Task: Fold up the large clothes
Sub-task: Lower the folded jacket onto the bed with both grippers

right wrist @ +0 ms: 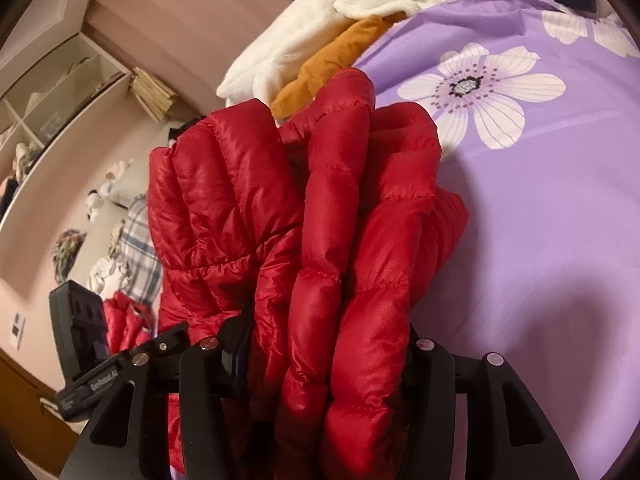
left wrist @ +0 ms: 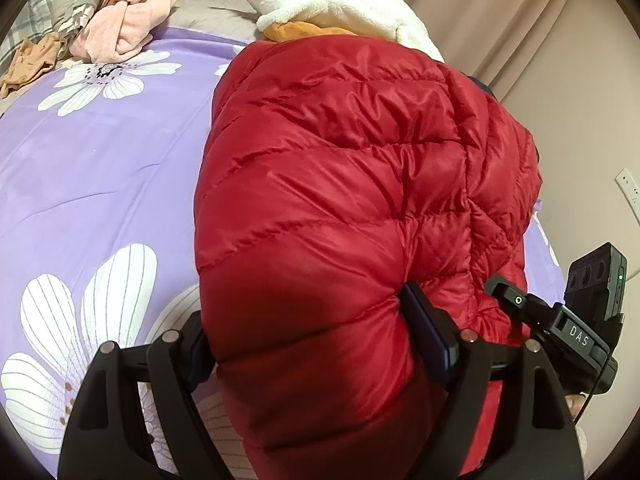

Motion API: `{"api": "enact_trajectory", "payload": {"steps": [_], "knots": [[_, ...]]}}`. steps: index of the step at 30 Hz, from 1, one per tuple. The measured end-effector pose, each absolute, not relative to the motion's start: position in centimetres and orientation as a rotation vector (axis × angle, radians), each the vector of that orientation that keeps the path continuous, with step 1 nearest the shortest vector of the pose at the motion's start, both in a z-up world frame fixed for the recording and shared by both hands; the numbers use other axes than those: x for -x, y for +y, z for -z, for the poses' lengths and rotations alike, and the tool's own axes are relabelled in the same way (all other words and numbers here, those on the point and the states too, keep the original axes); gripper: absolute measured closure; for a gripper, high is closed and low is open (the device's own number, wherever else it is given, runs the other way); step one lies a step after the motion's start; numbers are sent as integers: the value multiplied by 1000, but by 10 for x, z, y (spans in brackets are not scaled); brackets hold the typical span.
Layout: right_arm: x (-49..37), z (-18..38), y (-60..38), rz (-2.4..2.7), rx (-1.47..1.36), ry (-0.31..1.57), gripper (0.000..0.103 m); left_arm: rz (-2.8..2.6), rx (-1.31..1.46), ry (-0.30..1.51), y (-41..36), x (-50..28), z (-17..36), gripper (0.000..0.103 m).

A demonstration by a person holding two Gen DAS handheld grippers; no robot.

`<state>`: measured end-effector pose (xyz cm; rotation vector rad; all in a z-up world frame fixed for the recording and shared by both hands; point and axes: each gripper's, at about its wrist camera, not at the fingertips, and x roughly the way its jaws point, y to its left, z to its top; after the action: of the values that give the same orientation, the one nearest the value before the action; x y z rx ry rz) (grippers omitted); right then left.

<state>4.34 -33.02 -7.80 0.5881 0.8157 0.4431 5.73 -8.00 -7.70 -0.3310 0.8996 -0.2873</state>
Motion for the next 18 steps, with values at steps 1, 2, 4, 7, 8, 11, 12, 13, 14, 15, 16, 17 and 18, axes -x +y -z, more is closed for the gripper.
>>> {"api": "enact_trajectory", "payload": {"steps": [1,2,4,7,8,11,12,13,14,15,16,17,18], "knots": [[-44,79,-331,-440,-589,820,50,285,328,901,-80,-57,77,20],[-44,79,-331,-438,-590,824,50,283,325,901,-81,-57,77,20],[-45,80,-331,-430,-591,831,49,279,316,904,-81,-57,78,19],[-45,82,-332,-419,-595,842,48,269,307,910,-82,-57,78,18],[-44,83,-332,-416,-596,846,46,266,303,911,-82,-57,79,18],[-47,84,-332,-412,-602,854,46,255,286,914,-82,-56,79,16],[-47,84,-332,-407,-597,855,46,251,280,915,-82,-56,79,16],[-47,84,-332,-404,-595,857,46,249,277,915,-83,-54,79,16],[-47,84,-331,-402,-596,859,46,248,273,917,-83,-55,80,16],[-48,84,-331,-401,-597,861,45,246,269,917,-83,-55,80,16],[-47,84,-330,-399,-595,861,45,244,267,916,-84,-54,79,15],[-48,83,-330,-397,-592,862,45,241,262,916,-84,-54,79,15],[-48,82,-329,-395,-590,863,45,239,260,916,-84,-54,79,15]]}}
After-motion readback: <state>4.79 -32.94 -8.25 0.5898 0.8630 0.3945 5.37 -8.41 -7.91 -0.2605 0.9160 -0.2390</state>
